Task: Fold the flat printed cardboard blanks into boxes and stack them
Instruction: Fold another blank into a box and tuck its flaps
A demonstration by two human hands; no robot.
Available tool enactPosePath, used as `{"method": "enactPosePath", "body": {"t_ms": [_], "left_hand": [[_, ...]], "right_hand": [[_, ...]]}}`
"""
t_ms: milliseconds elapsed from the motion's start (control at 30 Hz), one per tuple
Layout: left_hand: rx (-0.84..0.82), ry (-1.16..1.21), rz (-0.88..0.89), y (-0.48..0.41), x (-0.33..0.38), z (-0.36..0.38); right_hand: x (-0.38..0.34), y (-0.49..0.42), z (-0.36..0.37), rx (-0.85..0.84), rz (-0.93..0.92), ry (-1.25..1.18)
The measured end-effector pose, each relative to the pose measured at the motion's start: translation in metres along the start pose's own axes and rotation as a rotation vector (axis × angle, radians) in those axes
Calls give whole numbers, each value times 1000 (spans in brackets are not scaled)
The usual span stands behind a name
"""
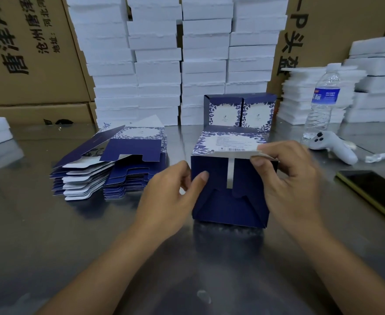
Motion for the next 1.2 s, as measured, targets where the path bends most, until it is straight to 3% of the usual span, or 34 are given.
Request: {"method": "enactPosePath", "body": {"t_ms": [133,467,800,967,1200], "left_hand": [[31,-190,127,0,12,-7],[38,-229,130,-3,11,-6],[-114,-186,-26,-3,-10,3],[-70,-163,34,-2,-6,1],[-110,-121,-79,-4,-14,3]], "right_hand": [[-1,2,1,-22,-59,13],[2,3,3,-19,-46,-13],[5,3,5,-62,20,-60],[5,3,5,-72,23,-57],[6,4,6,-86,21,-58]]}}
Point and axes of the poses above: each hand's wrist, its own y-axis away from the middle knuckle, its own z-axis out of the palm, x = y × z, the point moved 4 cm from there along -y, towards the middle knuckle, and after that the axes turned 11 degrees about y, right-handed, at the moved point
